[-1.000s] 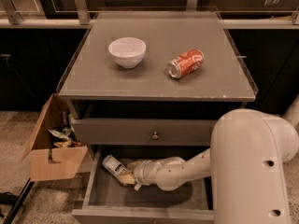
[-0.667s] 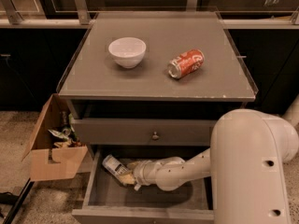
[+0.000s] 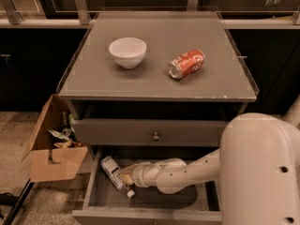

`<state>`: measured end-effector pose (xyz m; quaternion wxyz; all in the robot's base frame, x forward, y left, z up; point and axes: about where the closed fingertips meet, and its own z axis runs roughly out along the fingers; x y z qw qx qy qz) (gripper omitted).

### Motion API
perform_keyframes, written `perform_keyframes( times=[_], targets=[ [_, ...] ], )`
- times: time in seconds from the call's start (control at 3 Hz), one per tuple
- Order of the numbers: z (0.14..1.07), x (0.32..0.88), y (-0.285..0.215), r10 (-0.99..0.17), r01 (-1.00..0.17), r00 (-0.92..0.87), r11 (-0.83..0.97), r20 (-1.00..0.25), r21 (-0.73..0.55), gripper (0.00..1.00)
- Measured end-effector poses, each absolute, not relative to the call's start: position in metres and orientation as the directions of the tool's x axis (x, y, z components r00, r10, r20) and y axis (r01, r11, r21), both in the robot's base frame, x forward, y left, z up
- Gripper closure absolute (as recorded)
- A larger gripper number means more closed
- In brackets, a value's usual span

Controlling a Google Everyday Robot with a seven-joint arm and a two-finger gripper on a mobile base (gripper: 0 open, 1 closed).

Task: Pick blue plastic bottle from middle drawer and place on counter

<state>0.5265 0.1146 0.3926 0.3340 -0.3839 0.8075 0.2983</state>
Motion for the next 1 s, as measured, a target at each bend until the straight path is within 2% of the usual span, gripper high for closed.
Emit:
perform_keyframes(
  times=[0.33, 0.67, 1.0],
  targets=[
    [0.417, 0.514, 0.119, -0.347, -0.819, -0.484, 0.504, -0.804, 0.275, 1.0],
    [0.448, 0.509, 0.102, -0.278, -0.83, -0.454, 0.476, -0.847, 0.289, 1.0],
    [0.46, 0.507, 0.103, -0.247, -0.841, -0.442, 0.449, -0.862, 0.303, 0.86]
  ],
)
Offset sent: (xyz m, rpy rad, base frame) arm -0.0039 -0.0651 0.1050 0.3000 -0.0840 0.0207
